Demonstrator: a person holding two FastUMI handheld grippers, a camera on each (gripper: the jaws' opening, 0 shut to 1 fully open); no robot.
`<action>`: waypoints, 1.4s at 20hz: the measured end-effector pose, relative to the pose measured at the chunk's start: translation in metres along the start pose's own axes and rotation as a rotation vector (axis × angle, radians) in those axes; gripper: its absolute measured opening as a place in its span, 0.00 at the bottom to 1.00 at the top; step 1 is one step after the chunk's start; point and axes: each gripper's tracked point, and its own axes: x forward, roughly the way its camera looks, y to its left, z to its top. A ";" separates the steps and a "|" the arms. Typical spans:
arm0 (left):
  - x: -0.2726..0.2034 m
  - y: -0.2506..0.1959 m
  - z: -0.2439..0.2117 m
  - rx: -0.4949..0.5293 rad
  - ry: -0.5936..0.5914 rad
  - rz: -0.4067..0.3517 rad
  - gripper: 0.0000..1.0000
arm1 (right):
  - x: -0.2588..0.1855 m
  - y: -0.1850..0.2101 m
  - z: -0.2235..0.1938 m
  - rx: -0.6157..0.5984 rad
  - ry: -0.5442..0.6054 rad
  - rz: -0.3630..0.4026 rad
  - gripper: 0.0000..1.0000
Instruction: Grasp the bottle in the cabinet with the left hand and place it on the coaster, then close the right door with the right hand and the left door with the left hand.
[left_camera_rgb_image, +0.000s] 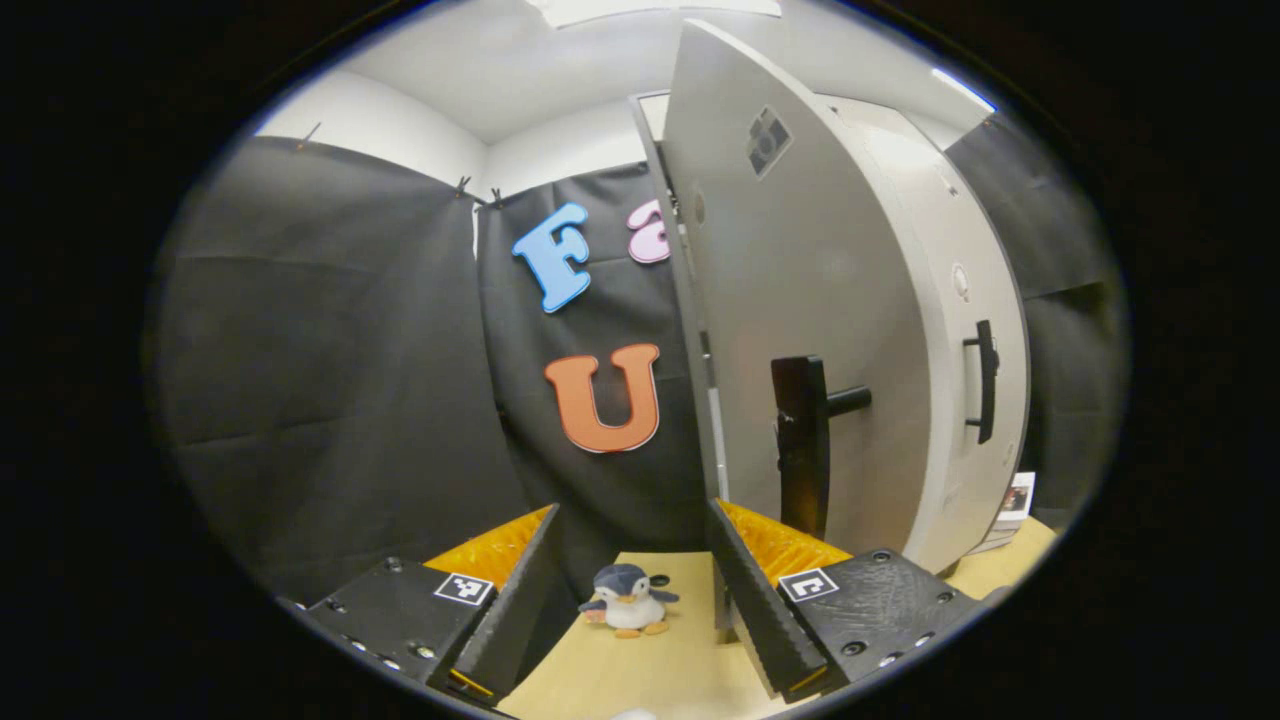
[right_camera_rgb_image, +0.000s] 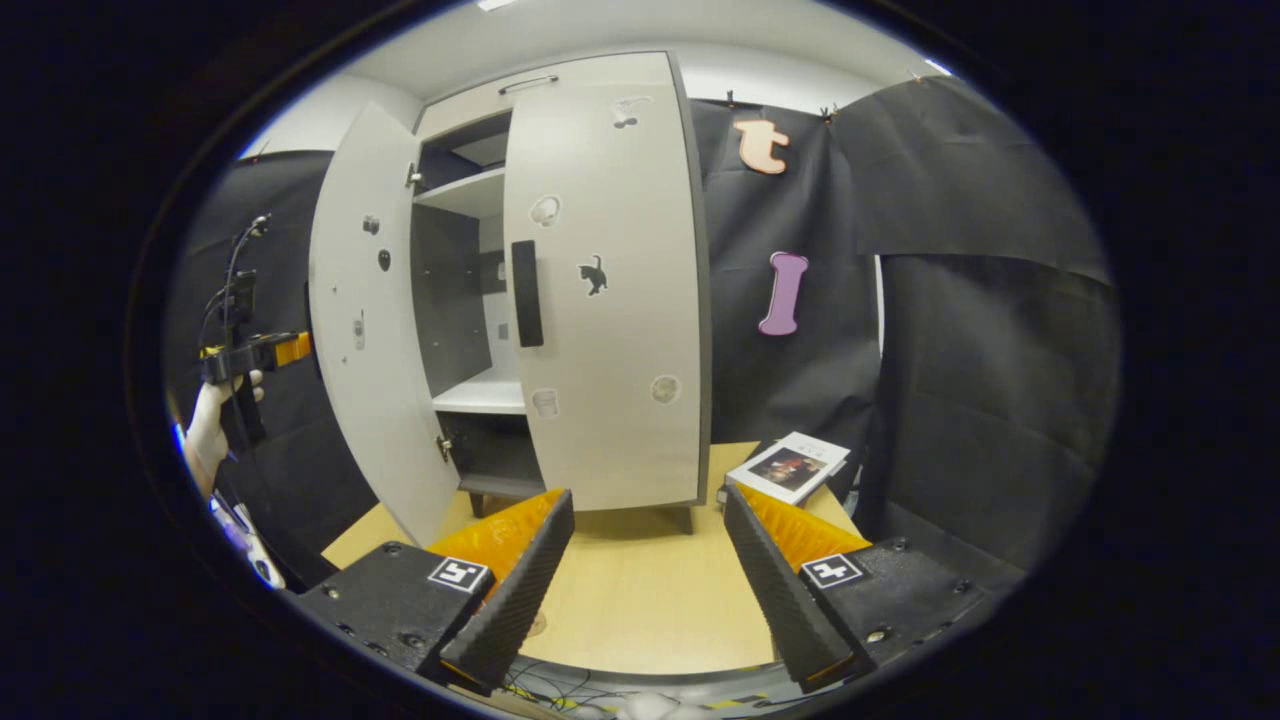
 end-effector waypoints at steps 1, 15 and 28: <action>0.001 -0.011 0.001 -0.014 0.004 -0.014 0.85 | 0.000 -0.006 0.000 0.001 0.003 -0.004 0.99; 0.010 -0.105 0.002 -0.043 0.021 -0.150 0.97 | -0.005 -0.034 0.004 -0.003 -0.001 -0.030 0.96; -0.076 -0.112 0.005 -0.050 0.017 -0.219 0.97 | -0.005 0.001 0.025 -0.025 -0.087 -0.058 0.99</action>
